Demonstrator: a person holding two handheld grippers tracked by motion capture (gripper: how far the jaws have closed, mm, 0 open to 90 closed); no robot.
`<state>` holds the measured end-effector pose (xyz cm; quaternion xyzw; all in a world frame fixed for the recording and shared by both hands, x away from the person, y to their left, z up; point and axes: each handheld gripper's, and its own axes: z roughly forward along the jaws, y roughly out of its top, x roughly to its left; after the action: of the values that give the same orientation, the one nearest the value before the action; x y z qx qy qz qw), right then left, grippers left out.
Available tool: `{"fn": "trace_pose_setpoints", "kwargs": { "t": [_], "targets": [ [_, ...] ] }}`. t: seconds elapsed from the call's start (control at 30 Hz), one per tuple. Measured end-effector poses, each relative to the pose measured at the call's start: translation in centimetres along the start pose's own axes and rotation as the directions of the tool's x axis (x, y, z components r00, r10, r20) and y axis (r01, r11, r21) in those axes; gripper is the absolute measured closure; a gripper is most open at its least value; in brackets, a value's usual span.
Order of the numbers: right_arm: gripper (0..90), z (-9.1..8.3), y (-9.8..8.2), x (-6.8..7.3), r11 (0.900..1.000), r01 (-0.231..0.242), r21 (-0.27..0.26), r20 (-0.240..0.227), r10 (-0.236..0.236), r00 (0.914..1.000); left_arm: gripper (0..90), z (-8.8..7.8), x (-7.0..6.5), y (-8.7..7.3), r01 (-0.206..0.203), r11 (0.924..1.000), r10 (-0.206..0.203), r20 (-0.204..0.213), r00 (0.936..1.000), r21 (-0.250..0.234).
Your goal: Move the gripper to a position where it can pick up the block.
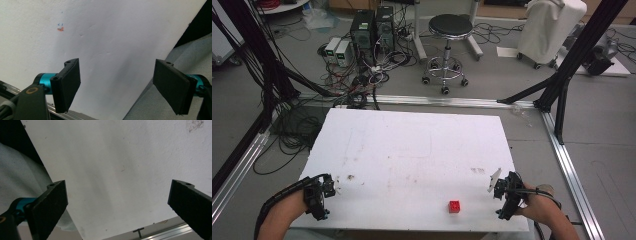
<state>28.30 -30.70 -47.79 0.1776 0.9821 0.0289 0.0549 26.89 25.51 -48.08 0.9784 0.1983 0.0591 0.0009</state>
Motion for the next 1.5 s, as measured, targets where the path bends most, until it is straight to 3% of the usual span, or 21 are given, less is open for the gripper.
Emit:
{"fn": "trace_pose_setpoints", "kwargs": {
  "t": [0.33,0.67,1.27,1.5],
  "targets": [
    [1.9,-0.9,2.4,0.2,0.998,0.060,-0.014,0.008,-0.060,0.9982,22.5,0.0,0.0,0.0,0.000,1.0000,0.000,0.002,1.0000,0.000],
    [1.9,-1.1,5.0,0.7,0.991,0.134,-0.009,0.005,-0.134,0.9909,22.5,0.0,0.0,-0.1,0.004,1.0000,-0.004,0.005,1.0000,0.003],
    [1.9,-0.9,7.8,1.6,0.976,0.217,-0.027,-0.010,-0.217,0.9760,22.5,-0.1,0.0,-0.1,0.003,1.0000,-0.003,0.013,0.9999,-0.002],
    [1.9,-0.6,9.2,2.0,0.966,0.256,-0.037,-0.019,-0.257,0.9663,22.5,-0.1,0.0,-0.2,0.005,1.0000,-0.005,0.006,1.0000,-0.002]
  ]
}}
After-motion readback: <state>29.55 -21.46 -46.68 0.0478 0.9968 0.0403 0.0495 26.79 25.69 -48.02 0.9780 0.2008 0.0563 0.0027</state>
